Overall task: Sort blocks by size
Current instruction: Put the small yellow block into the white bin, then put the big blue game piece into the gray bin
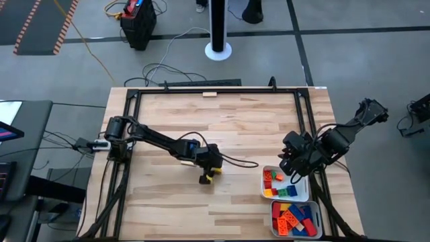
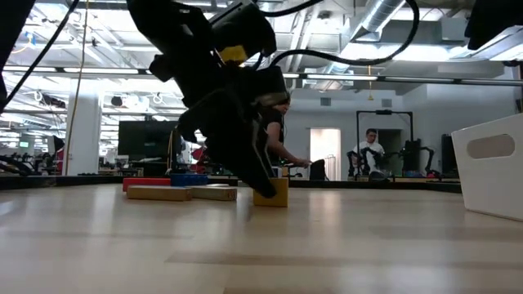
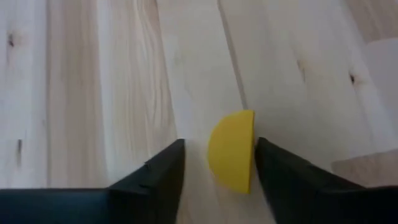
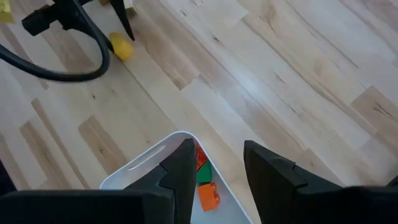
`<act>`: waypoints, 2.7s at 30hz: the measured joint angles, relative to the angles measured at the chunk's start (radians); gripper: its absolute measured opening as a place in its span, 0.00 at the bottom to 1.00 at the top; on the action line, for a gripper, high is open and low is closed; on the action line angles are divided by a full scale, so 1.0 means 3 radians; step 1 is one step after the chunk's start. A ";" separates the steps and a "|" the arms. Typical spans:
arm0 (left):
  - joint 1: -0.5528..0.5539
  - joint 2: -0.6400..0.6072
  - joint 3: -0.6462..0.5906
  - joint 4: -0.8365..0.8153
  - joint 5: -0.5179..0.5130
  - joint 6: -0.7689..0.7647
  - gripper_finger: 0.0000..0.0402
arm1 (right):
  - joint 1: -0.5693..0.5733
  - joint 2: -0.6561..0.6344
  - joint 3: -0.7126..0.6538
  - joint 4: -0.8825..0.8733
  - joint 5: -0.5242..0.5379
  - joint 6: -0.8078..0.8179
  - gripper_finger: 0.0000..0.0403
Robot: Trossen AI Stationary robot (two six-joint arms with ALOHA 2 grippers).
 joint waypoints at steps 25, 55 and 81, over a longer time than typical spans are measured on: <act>0.0218 0.0327 0.1334 0.0147 0.0475 -0.0210 0.19 | -0.0032 -0.0157 0.0314 -0.0903 0.0089 0.0929 0.40; 0.0358 0.1204 0.3315 -0.1825 0.0847 -0.0365 0.70 | -0.0367 -0.0304 0.0318 -0.0778 0.0464 0.0862 0.40; 0.0900 -0.1366 -0.0390 -0.2056 -0.0016 -0.2331 0.54 | -0.0365 -0.0295 0.0318 -0.0676 0.0616 0.0627 0.40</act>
